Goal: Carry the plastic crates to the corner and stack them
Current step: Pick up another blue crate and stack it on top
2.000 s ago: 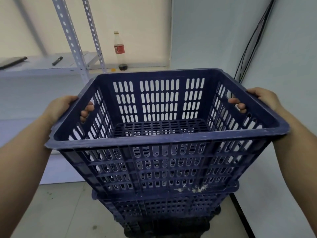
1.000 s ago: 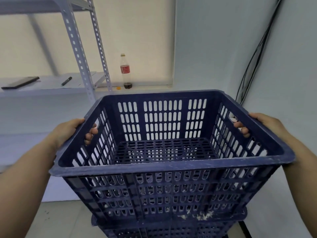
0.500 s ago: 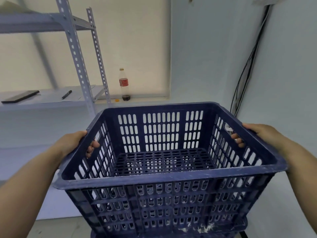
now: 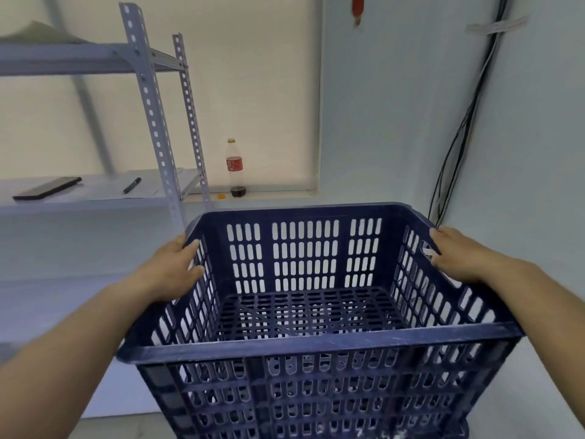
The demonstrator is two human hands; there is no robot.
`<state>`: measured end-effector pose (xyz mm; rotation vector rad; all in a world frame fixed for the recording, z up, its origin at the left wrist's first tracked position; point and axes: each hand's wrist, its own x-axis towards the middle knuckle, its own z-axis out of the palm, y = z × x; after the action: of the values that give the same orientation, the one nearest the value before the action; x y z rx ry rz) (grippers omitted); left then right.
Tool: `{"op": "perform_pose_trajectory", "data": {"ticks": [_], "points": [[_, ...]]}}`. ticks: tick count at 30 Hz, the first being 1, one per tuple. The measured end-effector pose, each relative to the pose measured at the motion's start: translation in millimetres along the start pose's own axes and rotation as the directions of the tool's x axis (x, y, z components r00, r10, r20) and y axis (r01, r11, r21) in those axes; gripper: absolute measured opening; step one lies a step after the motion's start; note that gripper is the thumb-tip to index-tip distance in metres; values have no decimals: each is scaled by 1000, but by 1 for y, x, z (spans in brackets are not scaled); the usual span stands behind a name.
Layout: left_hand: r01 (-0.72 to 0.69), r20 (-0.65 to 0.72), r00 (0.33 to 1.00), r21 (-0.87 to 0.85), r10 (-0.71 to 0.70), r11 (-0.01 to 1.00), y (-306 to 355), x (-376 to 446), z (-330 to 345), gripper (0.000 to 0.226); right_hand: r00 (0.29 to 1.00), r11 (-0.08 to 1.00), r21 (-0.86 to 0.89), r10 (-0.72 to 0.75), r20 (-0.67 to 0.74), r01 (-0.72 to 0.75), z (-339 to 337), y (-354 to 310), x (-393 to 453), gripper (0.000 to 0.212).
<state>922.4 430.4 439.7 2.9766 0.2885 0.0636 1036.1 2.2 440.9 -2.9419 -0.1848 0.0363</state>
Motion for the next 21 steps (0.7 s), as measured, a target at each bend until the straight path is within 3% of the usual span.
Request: {"op": "perform_pose_trajectory", "data": {"ticks": [3, 6, 9, 13, 17, 21], "points": [[5, -16, 1000, 10, -5, 1000, -3, 2, 5, 60, 999, 995, -99, 26, -36, -30, 8, 3, 0, 52], [116, -28, 993, -4, -116, 993, -5, 4, 8, 54, 994, 980, -168, 102, -40, -108, 8, -2, -4, 54], [171, -22, 985, 125, -169, 977, -3, 4, 9, 54, 991, 957, -255, 134, -29, -137, 5, -7, -6, 60], [181, -30, 983, 211, -179, 961, -6, 7, 11, 61, 984, 963, -204, 181, 5, -176, -1, -4, -4, 64], [180, -60, 983, 168, -172, 969, -10, 10, 12, 53, 987, 970, -184, 160, 5, -157, -1, 1, -4, 63], [195, -54, 980, 123, -190, 973, -11, 12, 11, 65, 990, 967, -225, 134, 38, -122, 1, 0, -7, 70]]}}
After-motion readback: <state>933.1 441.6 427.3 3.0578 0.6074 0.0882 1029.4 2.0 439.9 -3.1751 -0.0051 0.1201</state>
